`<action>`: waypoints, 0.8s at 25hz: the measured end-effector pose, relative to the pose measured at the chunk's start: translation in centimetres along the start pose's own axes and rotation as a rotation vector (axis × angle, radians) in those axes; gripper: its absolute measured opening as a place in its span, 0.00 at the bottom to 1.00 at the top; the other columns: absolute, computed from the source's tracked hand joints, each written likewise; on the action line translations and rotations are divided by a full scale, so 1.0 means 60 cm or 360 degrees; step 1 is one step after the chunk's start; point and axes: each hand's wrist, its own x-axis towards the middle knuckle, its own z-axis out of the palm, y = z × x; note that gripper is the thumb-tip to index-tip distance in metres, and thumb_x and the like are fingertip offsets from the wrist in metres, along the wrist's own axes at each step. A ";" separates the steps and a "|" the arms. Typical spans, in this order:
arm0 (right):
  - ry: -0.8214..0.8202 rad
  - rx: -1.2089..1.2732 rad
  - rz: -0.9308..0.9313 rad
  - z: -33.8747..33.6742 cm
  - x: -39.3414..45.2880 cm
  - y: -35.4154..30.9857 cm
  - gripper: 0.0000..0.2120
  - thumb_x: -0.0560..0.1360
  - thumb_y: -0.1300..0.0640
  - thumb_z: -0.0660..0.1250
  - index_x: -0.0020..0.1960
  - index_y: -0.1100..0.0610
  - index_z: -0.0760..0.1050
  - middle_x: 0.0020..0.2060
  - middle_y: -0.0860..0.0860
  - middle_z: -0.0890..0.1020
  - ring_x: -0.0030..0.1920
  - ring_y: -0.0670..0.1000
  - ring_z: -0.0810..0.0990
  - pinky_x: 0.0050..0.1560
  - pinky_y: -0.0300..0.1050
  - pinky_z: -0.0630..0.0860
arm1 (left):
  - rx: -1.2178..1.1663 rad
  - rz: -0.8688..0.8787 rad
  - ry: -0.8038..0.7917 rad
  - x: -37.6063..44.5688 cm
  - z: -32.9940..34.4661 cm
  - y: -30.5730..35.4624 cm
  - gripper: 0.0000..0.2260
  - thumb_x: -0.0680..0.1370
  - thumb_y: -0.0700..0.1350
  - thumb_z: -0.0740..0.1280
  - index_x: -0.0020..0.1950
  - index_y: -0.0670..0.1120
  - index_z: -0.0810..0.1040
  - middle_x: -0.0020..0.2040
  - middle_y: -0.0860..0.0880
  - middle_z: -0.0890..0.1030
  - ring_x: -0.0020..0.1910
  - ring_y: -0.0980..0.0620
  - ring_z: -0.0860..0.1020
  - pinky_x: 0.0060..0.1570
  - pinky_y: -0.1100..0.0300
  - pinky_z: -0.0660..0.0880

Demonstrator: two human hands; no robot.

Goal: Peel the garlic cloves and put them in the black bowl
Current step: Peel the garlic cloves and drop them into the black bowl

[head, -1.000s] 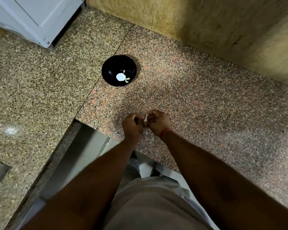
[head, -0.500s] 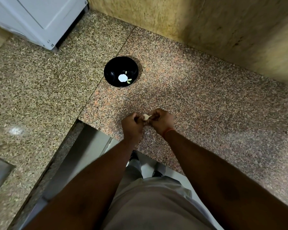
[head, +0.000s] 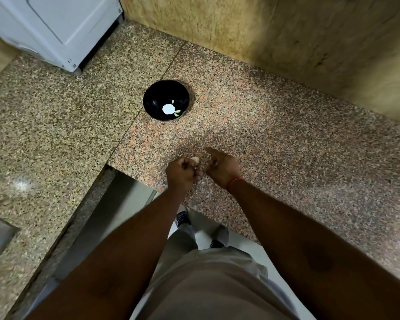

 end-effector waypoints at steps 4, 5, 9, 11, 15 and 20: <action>-0.0144 -0.0549 -0.0317 -0.002 -0.006 -0.024 0.18 0.80 0.55 0.66 0.68 0.45 0.78 0.57 0.55 0.82 0.56 0.58 0.82 0.56 0.54 0.81 | 0.0231 0.0108 0.0009 -0.009 -0.004 0.002 0.03 0.78 0.29 0.69 0.46 0.36 0.81 0.33 0.38 0.81 0.24 0.46 0.78 0.29 0.53 0.77; -0.0132 -0.0618 -0.0338 0.000 -0.005 -0.027 0.15 0.80 0.55 0.65 0.64 0.47 0.81 0.55 0.55 0.82 0.54 0.59 0.82 0.52 0.52 0.81 | 0.0218 0.0114 0.0025 -0.011 -0.005 0.001 0.05 0.78 0.30 0.69 0.47 0.38 0.82 0.33 0.39 0.82 0.24 0.46 0.77 0.30 0.52 0.76; -0.0011 -0.0591 -0.0248 0.007 -0.002 -0.025 0.12 0.78 0.54 0.65 0.60 0.48 0.82 0.53 0.54 0.81 0.53 0.59 0.81 0.47 0.46 0.76 | 0.0024 0.0031 0.0031 -0.028 -0.013 0.008 0.12 0.80 0.26 0.62 0.56 0.38 0.81 0.35 0.38 0.79 0.24 0.50 0.74 0.24 0.60 0.71; -0.0051 -0.0578 -0.0275 0.008 -0.005 -0.022 0.18 0.78 0.52 0.68 0.68 0.46 0.78 0.60 0.53 0.81 0.57 0.58 0.81 0.54 0.48 0.79 | -0.0005 0.0048 0.0001 -0.034 -0.023 0.006 0.15 0.78 0.24 0.60 0.56 0.36 0.82 0.36 0.37 0.79 0.26 0.48 0.74 0.26 0.59 0.71; -0.0176 -0.0604 -0.0416 0.023 -0.013 -0.021 0.21 0.78 0.49 0.68 0.70 0.41 0.74 0.61 0.51 0.80 0.57 0.56 0.81 0.54 0.50 0.80 | -0.0038 -0.0004 0.0017 -0.039 -0.025 0.007 0.13 0.76 0.23 0.63 0.49 0.37 0.83 0.38 0.41 0.84 0.31 0.46 0.80 0.32 0.55 0.79; -0.0026 -0.0574 -0.0381 0.031 -0.013 -0.024 0.08 0.77 0.48 0.69 0.54 0.50 0.80 0.49 0.52 0.83 0.48 0.56 0.82 0.47 0.51 0.81 | -0.0210 -0.0133 0.0086 -0.046 -0.026 0.016 0.10 0.78 0.22 0.59 0.53 0.28 0.78 0.36 0.39 0.80 0.26 0.50 0.76 0.26 0.58 0.76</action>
